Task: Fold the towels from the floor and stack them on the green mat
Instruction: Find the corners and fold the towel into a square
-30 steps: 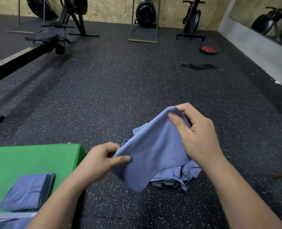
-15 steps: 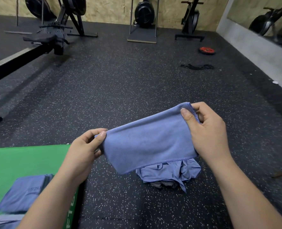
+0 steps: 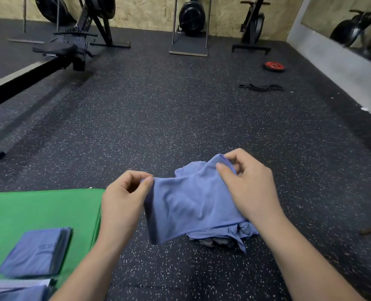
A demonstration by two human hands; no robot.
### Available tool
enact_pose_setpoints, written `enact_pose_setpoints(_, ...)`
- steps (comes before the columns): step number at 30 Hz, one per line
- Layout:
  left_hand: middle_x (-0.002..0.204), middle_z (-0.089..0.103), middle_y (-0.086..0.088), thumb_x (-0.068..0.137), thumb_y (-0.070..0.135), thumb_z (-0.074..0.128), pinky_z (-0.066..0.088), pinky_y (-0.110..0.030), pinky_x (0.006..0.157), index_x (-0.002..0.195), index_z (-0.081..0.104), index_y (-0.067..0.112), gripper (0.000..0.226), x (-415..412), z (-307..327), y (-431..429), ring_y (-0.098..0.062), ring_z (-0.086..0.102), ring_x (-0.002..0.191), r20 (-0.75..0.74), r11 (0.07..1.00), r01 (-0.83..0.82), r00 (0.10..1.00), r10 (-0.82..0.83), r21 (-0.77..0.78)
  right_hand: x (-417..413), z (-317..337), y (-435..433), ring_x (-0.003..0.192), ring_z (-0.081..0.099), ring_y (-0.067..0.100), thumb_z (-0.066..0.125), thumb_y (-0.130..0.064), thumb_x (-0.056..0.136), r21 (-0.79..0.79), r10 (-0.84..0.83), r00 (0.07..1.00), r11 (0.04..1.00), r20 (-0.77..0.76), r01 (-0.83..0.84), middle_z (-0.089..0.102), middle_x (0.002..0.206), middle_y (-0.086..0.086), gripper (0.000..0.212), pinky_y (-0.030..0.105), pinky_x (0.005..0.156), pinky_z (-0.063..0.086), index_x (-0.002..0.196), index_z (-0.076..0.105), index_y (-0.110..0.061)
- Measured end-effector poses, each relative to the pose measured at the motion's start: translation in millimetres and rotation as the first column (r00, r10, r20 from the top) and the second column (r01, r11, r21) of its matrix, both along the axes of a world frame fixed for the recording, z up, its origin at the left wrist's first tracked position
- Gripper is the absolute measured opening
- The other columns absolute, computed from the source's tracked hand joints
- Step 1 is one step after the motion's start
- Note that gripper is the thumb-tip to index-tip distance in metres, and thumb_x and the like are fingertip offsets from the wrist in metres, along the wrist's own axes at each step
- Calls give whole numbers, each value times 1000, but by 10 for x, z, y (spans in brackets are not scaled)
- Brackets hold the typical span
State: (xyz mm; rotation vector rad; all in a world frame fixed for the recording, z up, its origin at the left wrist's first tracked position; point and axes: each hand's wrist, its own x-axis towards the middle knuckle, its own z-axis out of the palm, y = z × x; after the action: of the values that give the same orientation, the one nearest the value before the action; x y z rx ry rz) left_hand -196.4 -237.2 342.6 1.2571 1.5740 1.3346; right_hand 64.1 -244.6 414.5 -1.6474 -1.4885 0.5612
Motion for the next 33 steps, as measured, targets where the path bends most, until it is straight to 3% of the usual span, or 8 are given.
enact_pose_setpoints(7, 84, 79, 6, 94, 21, 81, 63, -50, 79, 92, 79, 31, 10, 319, 12, -143, -10, 67, 74, 20, 995, 93, 995, -93, -38, -436, -261, -94, 72, 56, 13, 72, -28, 95, -57, 155, 971, 987, 181, -147, 63, 75, -7, 7, 41, 73, 50, 91, 66, -29)
enact_pose_setpoints(14, 89, 79, 5, 98, 22, 79, 63, -56, 82, 95, 79, 30, 8, 419, 52, -223, -21, 74, 83, 66, 993, 113, 992, -110, -43, -614, -366, -153, 88, 61, 16, 65, -31, 95, -93, 254, 932, 967, 258, -237, 60, 94, -9, 11, 46, 80, 53, 106, 63, -32)
enact_pose_setpoints(18, 88, 80, 6, 101, 24, 74, 63, -55, 84, 95, 79, 32, 11, 418, 66, -228, -13, 69, 76, 94, 993, 104, 991, -99, -50, -665, -354, -187, 91, 62, 19, 61, -29, 98, -128, 278, 912, 960, 301, -250, 57, 101, -8, 13, 46, 83, 53, 111, 61, -32)
enact_pose_setpoints(20, 91, 81, 5, 102, 27, 74, 64, -54, 86, 97, 80, 30, 8, 417, 87, -236, -12, 72, 82, 105, 993, 111, 989, -105, -49, -690, -336, -211, 95, 62, 20, 60, -33, 98, -150, 300, 901, 953, 314, -265, 57, 103, -9, 17, 46, 86, 54, 115, 60, -32)
enact_pose_setpoints(25, 96, 81, 12, 96, 24, 80, 62, -44, 91, 104, 78, 31, 10, 369, 104, -240, -12, 76, 90, 30, 994, 101, 995, -100, -50, -722, -278, -256, 99, 57, 7, 59, -35, 98, -224, 424, 879, 898, 218, -378, 55, 111, -20, 24, 38, 93, 52, 121, 55, -43)
enact_pose_setpoints(29, 97, 81, 11, 94, 21, 81, 63, -47, 88, 108, 77, 33, 20, 301, 113, -197, -17, 77, 86, -4, 992, 110, 994, -111, -61, -681, -317, -243, 90, 53, 4, 52, -23, 105, -273, 499, 846, 854, 189, -443, 57, 115, -14, 41, 37, 94, 53, 145, 53, -32)
enact_pose_setpoints(33, 98, 79, 11, 90, 12, 80, 62, -44, 84, 109, 76, 35, 30, 254, 125, -173, -16, 74, 85, -45, 990, 134, 990, -136, -44, -640, -316, -231, 108, 62, 6, 50, -21, 108, -280, 533, 832, 831, 154, -481, 55, 122, -20, 49, 30, 100, 52, 156, 49, -33)
